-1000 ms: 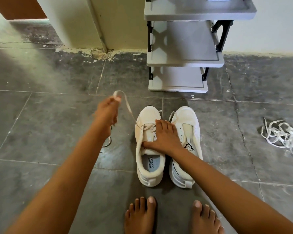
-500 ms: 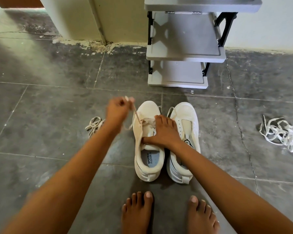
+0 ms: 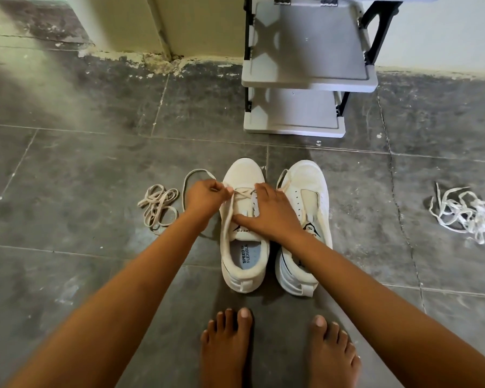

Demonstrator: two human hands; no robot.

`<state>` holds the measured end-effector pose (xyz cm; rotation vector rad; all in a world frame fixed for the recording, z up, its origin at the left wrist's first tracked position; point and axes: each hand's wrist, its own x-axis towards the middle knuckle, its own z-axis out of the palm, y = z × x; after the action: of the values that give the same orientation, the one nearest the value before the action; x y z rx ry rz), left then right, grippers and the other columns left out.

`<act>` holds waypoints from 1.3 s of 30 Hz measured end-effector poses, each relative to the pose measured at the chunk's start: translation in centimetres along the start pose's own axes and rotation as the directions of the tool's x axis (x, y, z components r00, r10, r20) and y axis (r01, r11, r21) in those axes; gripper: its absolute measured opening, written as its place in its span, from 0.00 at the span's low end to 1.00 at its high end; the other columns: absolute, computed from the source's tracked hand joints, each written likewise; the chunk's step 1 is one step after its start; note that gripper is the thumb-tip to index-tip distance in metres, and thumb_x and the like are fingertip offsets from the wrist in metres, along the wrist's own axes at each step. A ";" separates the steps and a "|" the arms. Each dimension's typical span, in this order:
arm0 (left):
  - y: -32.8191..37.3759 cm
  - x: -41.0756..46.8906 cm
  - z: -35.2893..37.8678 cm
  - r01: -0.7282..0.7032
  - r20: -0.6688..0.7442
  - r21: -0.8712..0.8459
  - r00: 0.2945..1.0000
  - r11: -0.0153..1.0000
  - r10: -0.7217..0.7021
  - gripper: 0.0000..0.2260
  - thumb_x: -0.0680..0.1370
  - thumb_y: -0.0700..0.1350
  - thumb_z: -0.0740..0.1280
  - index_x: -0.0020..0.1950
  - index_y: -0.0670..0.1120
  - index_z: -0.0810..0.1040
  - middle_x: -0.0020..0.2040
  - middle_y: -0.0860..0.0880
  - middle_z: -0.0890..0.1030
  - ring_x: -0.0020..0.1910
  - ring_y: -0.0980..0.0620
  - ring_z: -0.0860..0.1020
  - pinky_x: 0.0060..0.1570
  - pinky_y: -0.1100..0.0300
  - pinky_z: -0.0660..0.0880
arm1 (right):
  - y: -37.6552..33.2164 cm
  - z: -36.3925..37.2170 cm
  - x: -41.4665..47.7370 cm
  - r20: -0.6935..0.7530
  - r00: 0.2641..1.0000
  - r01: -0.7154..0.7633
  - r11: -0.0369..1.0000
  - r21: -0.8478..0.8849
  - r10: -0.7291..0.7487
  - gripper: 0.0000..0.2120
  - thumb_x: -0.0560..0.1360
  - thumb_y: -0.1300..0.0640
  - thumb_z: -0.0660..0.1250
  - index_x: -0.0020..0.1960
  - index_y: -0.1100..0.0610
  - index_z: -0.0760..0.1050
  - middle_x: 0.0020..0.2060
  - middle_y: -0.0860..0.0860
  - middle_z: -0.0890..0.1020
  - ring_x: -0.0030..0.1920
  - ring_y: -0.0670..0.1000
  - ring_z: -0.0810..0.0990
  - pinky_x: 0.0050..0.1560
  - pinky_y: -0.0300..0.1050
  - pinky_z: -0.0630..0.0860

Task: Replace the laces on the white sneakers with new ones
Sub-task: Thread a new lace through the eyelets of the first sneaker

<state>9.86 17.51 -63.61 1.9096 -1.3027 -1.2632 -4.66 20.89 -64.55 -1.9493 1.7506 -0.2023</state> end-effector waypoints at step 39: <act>2.3 -2.1 1.3 -0.348 0.168 0.446 0.937 0.824 0.305 0.06 0.75 0.39 0.68 0.50 0.44 0.83 0.45 0.48 0.82 0.41 0.55 0.75 0.41 0.68 0.67 | 0.6 -2.8 0.1 0.068 0.930 -0.331 0.741 0.584 0.362 0.07 0.73 0.62 0.65 0.43 0.63 0.82 0.41 0.57 0.83 0.39 0.50 0.77 0.39 0.42 0.73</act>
<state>7.49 18.54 -61.52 1.8258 -2.0371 -0.9172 -6.38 20.03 -62.46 -1.1571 1.7705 -0.5888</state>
